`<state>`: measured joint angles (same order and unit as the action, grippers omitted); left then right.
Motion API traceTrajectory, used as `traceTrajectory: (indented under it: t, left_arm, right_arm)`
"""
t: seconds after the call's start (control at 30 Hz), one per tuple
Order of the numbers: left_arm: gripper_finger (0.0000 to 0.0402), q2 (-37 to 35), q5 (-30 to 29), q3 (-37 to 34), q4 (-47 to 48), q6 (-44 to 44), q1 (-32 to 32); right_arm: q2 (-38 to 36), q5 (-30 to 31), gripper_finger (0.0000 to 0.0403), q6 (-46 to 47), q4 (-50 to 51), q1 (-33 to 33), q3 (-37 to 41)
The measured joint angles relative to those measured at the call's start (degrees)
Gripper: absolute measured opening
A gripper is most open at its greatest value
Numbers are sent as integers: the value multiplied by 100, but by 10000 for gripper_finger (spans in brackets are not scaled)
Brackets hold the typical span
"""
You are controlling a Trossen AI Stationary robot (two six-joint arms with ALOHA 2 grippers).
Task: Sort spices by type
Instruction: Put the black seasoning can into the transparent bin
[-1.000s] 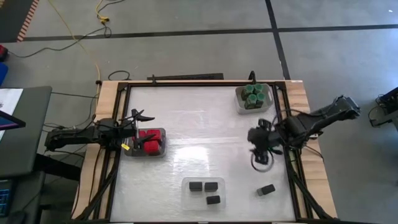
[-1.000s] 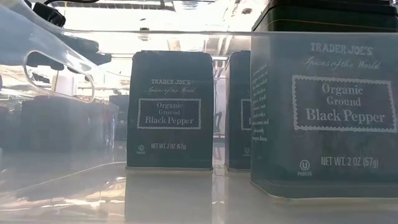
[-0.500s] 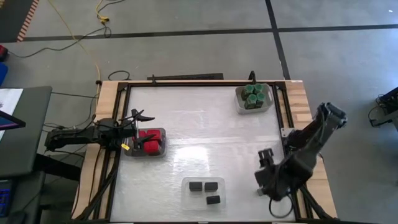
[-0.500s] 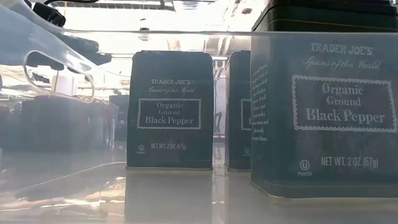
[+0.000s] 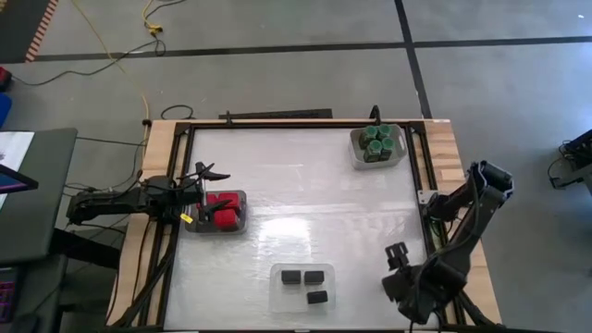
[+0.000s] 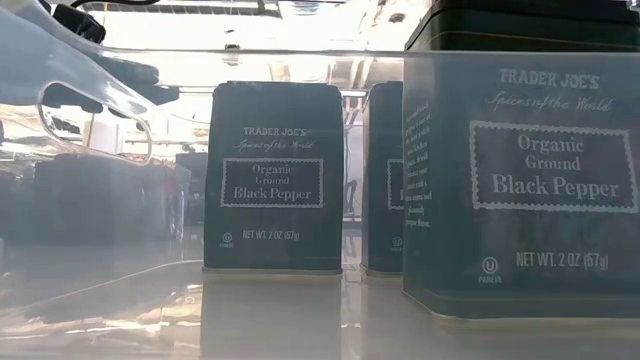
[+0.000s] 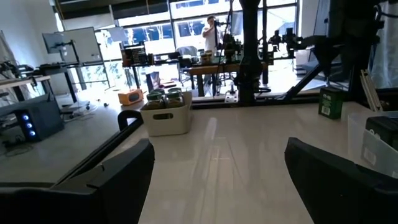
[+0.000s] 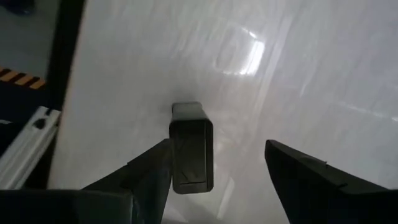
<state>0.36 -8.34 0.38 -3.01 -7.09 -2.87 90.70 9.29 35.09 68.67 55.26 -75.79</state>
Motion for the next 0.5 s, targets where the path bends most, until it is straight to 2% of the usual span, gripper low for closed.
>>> traceTrajectory:
  t: [0.5]
  left_arm:
    - [347,0,0,0,2,0,2]
  right_arm:
    - [50,-23,281,842,-810,428,1033]
